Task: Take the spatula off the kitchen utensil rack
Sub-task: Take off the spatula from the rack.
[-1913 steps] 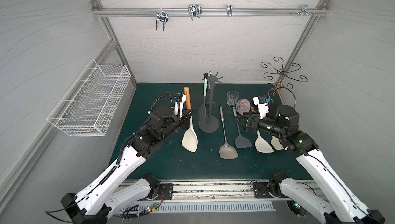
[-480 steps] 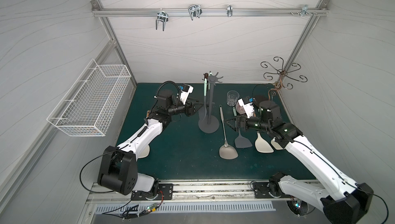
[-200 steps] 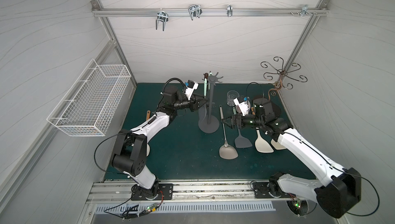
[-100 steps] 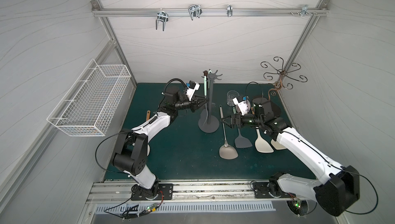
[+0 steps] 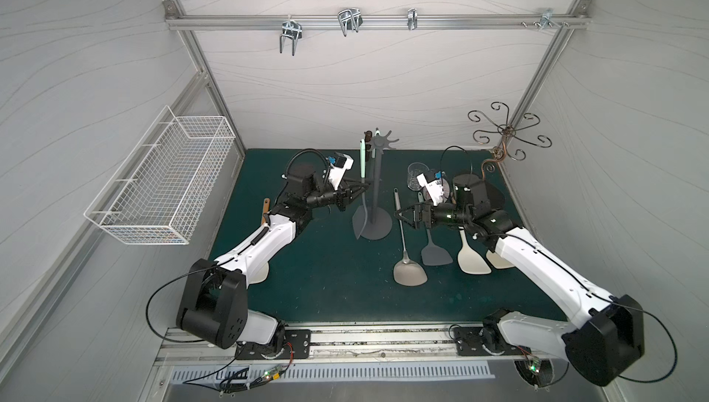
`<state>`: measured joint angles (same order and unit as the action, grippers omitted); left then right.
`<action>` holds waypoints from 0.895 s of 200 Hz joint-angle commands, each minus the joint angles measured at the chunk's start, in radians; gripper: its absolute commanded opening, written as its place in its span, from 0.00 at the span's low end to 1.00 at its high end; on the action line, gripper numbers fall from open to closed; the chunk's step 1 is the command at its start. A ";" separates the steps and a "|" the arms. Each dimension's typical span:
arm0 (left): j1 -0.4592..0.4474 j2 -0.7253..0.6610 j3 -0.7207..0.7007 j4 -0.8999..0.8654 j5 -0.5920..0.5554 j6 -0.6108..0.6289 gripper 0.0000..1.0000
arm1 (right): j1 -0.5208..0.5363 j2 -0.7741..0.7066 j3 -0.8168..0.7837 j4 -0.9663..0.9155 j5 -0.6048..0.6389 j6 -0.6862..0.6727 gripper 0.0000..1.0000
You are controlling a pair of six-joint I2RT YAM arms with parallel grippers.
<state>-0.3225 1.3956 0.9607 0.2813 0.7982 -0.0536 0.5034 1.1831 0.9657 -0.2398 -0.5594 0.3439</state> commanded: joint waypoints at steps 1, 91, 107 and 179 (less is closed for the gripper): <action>-0.004 -0.047 -0.005 -0.013 -0.066 0.048 0.06 | -0.006 -0.019 -0.008 0.026 -0.029 0.019 0.99; -0.006 -0.271 -0.072 -0.137 -0.251 0.012 0.00 | -0.003 -0.061 -0.021 0.043 -0.040 0.055 0.99; -0.006 -0.313 -0.079 -0.161 -0.301 -0.033 0.00 | 0.001 -0.074 -0.024 0.046 -0.043 0.059 0.99; -0.027 -0.430 0.018 -0.477 -0.551 -0.219 0.00 | 0.084 -0.136 -0.001 -0.014 -0.003 0.053 0.99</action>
<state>-0.3374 1.0000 0.8917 -0.0727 0.3492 -0.2024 0.5472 1.0813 0.9485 -0.2192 -0.5804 0.4011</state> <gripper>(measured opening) 0.146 0.990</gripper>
